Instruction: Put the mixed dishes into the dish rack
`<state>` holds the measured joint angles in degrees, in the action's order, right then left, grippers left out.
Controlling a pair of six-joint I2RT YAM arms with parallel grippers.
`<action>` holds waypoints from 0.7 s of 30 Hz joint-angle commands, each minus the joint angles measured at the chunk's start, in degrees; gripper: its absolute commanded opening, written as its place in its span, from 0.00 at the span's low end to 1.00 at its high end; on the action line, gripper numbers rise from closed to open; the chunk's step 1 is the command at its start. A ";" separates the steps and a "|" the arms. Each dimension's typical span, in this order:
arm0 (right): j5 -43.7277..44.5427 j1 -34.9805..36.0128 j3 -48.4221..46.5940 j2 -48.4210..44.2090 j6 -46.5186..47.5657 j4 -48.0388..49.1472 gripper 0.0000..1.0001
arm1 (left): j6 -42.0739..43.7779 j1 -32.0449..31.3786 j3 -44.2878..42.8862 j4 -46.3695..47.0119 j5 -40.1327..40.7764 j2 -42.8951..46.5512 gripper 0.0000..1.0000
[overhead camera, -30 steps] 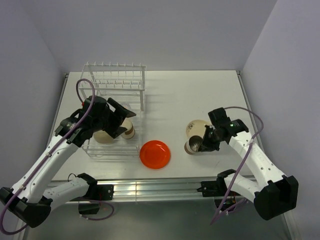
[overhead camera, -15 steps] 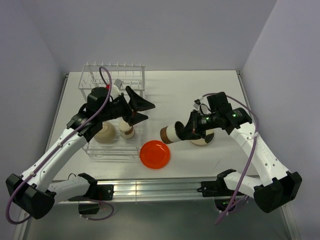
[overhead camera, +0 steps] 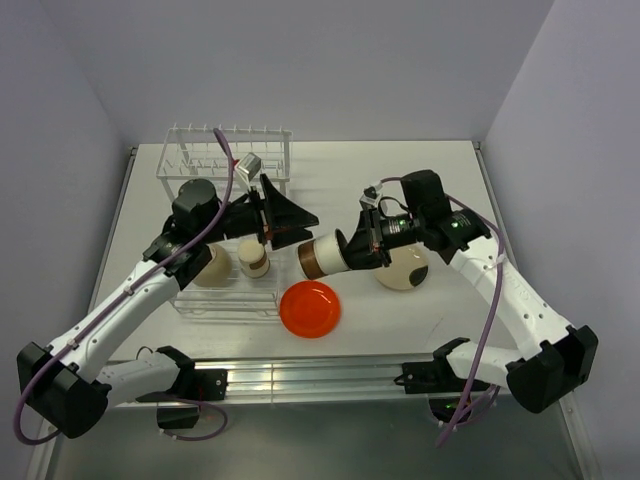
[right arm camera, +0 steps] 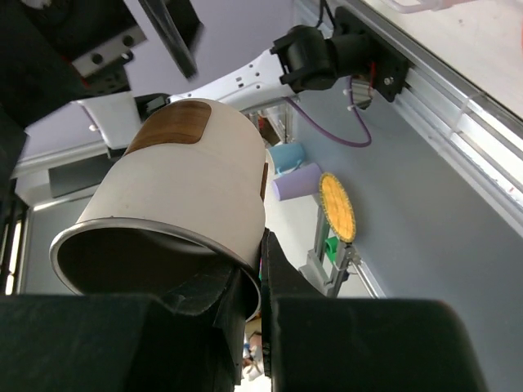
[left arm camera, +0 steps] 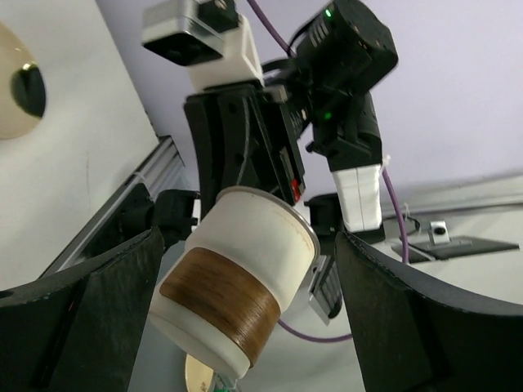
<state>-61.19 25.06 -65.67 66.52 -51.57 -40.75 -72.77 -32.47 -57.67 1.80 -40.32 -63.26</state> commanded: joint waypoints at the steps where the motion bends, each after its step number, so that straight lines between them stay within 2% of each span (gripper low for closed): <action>1: -3.85 0.52 -3.24 0.62 -2.39 5.24 0.00 | -1.22 -0.84 1.68 10.40 -5.55 1.13 0.92; 6: -4.20 0.43 -4.82 1.94 -3.88 6.82 0.00 | -1.93 -1.72 3.09 14.45 -7.76 1.74 0.93; 13: -6.40 0.43 -1.40 1.33 -14.34 20.34 0.00 | -5.27 -2.34 5.81 22.36 -10.31 3.85 0.93; 21: -6.49 0.43 -1.83 2.65 -15.93 21.77 0.00 | -7.29 -3.83 8.27 26.58 -9.52 5.43 0.92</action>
<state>-67.20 25.63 -66.98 68.58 -66.04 -23.51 -78.32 -35.27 -49.71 22.00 -47.99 -59.81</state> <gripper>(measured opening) 0.123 0.921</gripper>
